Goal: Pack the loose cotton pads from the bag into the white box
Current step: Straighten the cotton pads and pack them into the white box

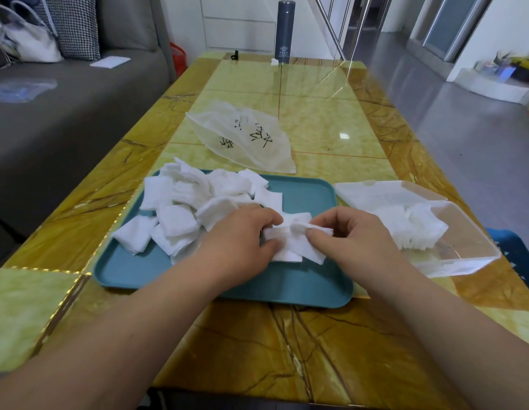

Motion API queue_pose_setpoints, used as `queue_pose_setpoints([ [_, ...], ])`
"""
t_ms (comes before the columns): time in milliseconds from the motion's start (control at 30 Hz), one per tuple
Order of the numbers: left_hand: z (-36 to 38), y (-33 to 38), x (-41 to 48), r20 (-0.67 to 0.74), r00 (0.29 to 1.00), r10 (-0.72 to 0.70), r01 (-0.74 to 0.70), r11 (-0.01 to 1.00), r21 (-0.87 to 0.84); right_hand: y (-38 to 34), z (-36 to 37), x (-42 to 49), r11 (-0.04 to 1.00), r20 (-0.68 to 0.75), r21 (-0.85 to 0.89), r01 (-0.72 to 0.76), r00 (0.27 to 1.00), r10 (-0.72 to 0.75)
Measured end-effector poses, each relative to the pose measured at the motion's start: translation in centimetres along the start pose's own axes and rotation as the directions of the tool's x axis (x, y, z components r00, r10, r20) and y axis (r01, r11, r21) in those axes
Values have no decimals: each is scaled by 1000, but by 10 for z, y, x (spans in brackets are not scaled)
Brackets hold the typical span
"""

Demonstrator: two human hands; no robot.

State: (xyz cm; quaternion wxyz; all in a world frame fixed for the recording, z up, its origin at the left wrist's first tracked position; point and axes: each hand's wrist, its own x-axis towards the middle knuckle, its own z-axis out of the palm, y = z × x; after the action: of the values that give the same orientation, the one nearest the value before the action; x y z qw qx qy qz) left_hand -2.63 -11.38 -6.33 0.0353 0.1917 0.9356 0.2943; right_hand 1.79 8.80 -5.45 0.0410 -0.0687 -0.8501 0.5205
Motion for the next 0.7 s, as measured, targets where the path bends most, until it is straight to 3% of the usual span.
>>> queue_pose_setpoints([
  [400, -2, 2, -1, -119, 990, 73, -71, 997, 27, 0, 0, 1, 999, 1, -23, -46, 999, 46],
  [500, -10, 3, -3, -137, 988, -69, 41, 979, -201, -7, -3, 0, 992, 5, 97, -84, 996, 84],
  [600, -19, 0, -4, -155, 975, -162, 74, 883, -463, -14, -8, -2, 988, 82, 141, -68, 995, 57],
  [700, -20, 1, -6, -146, 962, -230, 107, 810, -576, -22, -7, -8, 982, 158, 186, -18, 987, -12],
])
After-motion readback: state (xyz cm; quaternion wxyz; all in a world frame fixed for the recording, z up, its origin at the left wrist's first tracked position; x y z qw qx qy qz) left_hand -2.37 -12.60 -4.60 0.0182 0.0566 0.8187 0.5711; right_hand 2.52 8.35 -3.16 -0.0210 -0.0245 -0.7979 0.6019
